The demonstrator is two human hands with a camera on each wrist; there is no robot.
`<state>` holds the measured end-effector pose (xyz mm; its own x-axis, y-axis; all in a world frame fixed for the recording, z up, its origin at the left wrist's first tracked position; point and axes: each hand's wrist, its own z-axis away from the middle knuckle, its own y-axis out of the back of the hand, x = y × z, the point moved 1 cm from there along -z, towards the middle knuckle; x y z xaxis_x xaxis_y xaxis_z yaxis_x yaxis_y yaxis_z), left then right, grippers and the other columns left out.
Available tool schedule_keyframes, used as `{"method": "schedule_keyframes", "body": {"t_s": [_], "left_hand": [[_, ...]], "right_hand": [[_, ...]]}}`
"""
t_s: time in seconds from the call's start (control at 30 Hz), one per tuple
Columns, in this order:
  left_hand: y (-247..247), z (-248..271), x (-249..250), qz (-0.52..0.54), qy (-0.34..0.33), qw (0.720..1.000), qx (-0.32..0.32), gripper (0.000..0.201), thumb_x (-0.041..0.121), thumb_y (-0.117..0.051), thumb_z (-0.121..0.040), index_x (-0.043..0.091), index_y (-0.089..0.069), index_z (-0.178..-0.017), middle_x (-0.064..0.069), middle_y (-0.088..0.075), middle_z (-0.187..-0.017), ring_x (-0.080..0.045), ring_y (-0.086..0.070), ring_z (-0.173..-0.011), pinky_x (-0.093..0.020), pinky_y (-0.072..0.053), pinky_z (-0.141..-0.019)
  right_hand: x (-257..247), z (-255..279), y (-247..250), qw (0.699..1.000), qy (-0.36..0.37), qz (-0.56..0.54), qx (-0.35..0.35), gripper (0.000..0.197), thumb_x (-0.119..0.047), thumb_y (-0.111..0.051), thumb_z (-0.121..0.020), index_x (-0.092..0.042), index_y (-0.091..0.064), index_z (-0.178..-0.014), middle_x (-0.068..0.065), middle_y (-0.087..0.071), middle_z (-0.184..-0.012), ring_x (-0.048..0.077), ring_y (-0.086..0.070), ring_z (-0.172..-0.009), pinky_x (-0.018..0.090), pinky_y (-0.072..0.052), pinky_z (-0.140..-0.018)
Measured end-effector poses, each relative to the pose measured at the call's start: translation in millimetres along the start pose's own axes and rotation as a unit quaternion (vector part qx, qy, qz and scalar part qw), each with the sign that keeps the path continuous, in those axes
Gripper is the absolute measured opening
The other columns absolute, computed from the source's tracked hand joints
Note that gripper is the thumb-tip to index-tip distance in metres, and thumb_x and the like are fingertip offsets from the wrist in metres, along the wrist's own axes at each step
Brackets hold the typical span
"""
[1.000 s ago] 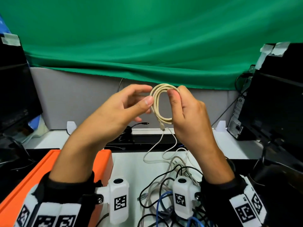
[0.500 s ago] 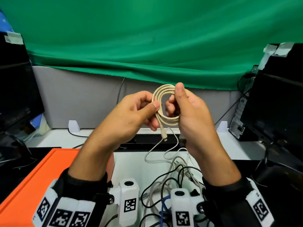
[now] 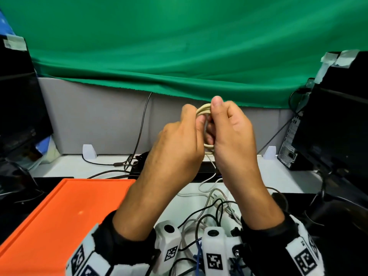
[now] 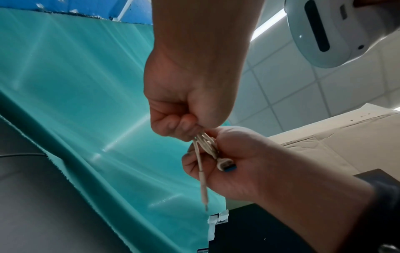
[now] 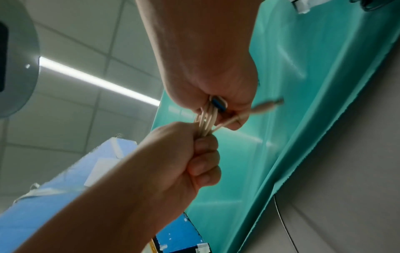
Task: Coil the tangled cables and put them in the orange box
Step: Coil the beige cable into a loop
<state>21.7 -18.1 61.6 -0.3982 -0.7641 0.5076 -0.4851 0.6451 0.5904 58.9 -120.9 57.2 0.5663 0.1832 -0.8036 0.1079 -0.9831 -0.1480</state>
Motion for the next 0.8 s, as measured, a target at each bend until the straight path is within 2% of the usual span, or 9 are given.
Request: {"method": "schedule_keyframes", "body": {"t_s": [0.13,0.2,0.3,0.37,0.43,0.57,0.67,0.73,0.8], "left_hand": [[-3,3,3,-0.017,0.021,1.0,-0.002,0.026,0.041,-0.025,-0.106,0.022,-0.038,-0.094,0.004,-0.05,-0.067,-0.026,-0.047,-0.062,-0.041,-0.025,-0.054],[-1,2,3,-0.007,0.03,1.0,0.002,0.027,0.042,-0.025,-0.105,0.022,-0.04,-0.093,0.005,-0.049,-0.068,-0.023,-0.044,-0.062,-0.04,-0.023,-0.058],[7,-5,-6,-0.005,0.045,0.999,0.025,0.027,0.035,-0.03,-0.106,0.023,-0.04,-0.084,0.005,-0.049,-0.068,-0.018,-0.042,-0.061,-0.038,-0.017,-0.059],[10,-8,-13,0.003,0.052,0.998,0.023,0.03,0.033,-0.033,-0.107,0.02,-0.043,-0.082,0.002,-0.053,-0.07,-0.022,-0.047,-0.067,-0.04,-0.023,-0.061],[8,-9,-14,0.019,0.046,0.999,0.02,0.031,0.032,-0.034,-0.107,0.015,-0.048,-0.086,-0.001,-0.056,-0.073,-0.026,-0.051,-0.072,-0.043,-0.034,-0.063],[1,-6,-8,0.042,0.054,0.996,0.051,0.031,0.033,-0.032,-0.107,0.014,-0.05,-0.089,0.0,-0.054,-0.071,-0.024,-0.051,-0.07,-0.043,-0.036,-0.063],[-3,-6,-9,0.062,0.046,0.993,0.087,0.027,0.033,-0.036,-0.107,0.024,-0.049,-0.084,0.006,-0.053,-0.067,-0.014,-0.05,-0.064,-0.04,-0.037,-0.059],[-5,-8,-11,0.154,0.05,0.986,0.047,0.03,0.04,-0.042,-0.104,0.027,-0.051,-0.078,0.01,-0.05,-0.058,-0.011,-0.045,-0.053,-0.036,-0.034,-0.052],[-1,-10,-14,0.303,0.07,0.949,-0.06,0.029,0.048,-0.05,-0.096,0.027,-0.054,-0.076,0.011,-0.044,-0.052,-0.015,-0.033,-0.045,-0.033,-0.025,-0.048]], "right_hand": [[2,0,4,0.996,0.054,0.072,-0.012,0.022,-0.049,-0.059,-0.096,-0.034,-0.062,-0.112,-0.009,-0.065,-0.079,0.012,-0.058,-0.07,0.035,-0.048,-0.065],[0,0,6,0.985,0.109,0.13,-0.034,0.024,-0.035,-0.06,-0.1,-0.027,-0.065,-0.121,-0.01,-0.071,-0.09,0.007,-0.065,-0.082,0.031,-0.052,-0.077],[0,0,7,0.957,0.174,0.221,-0.074,0.028,-0.02,-0.055,-0.104,-0.016,-0.064,-0.13,-0.008,-0.072,-0.108,0.001,-0.065,-0.097,0.016,-0.047,-0.087],[3,0,8,0.947,0.175,0.256,-0.084,0.027,-0.019,-0.051,-0.106,-0.016,-0.065,-0.128,-0.022,-0.067,-0.097,-0.003,-0.062,-0.084,0.012,-0.043,-0.077],[4,0,9,0.95,0.165,0.256,-0.072,0.026,-0.021,-0.047,-0.107,-0.018,-0.066,-0.124,-0.027,-0.056,-0.073,0.003,-0.056,-0.067,0.014,-0.039,-0.065],[4,3,4,0.95,0.151,0.269,-0.045,0.031,-0.031,-0.038,-0.109,-0.02,-0.065,-0.121,-0.016,-0.051,-0.062,0.012,-0.05,-0.059,0.031,-0.043,-0.058],[6,4,2,0.945,0.125,0.299,-0.043,0.03,-0.036,-0.034,-0.109,-0.022,-0.06,-0.105,-0.008,-0.05,-0.061,0.016,-0.051,-0.059,0.044,-0.046,-0.058],[5,3,6,0.943,0.13,0.306,-0.024,0.024,-0.034,-0.035,-0.108,-0.026,-0.053,-0.094,-0.01,-0.05,-0.061,0.013,-0.05,-0.058,0.041,-0.046,-0.058],[2,-2,12,0.942,0.134,0.309,0.001,0.023,-0.031,-0.038,-0.109,-0.028,-0.048,-0.088,-0.014,-0.05,-0.064,0.006,-0.049,-0.059,0.03,-0.041,-0.056]]}}
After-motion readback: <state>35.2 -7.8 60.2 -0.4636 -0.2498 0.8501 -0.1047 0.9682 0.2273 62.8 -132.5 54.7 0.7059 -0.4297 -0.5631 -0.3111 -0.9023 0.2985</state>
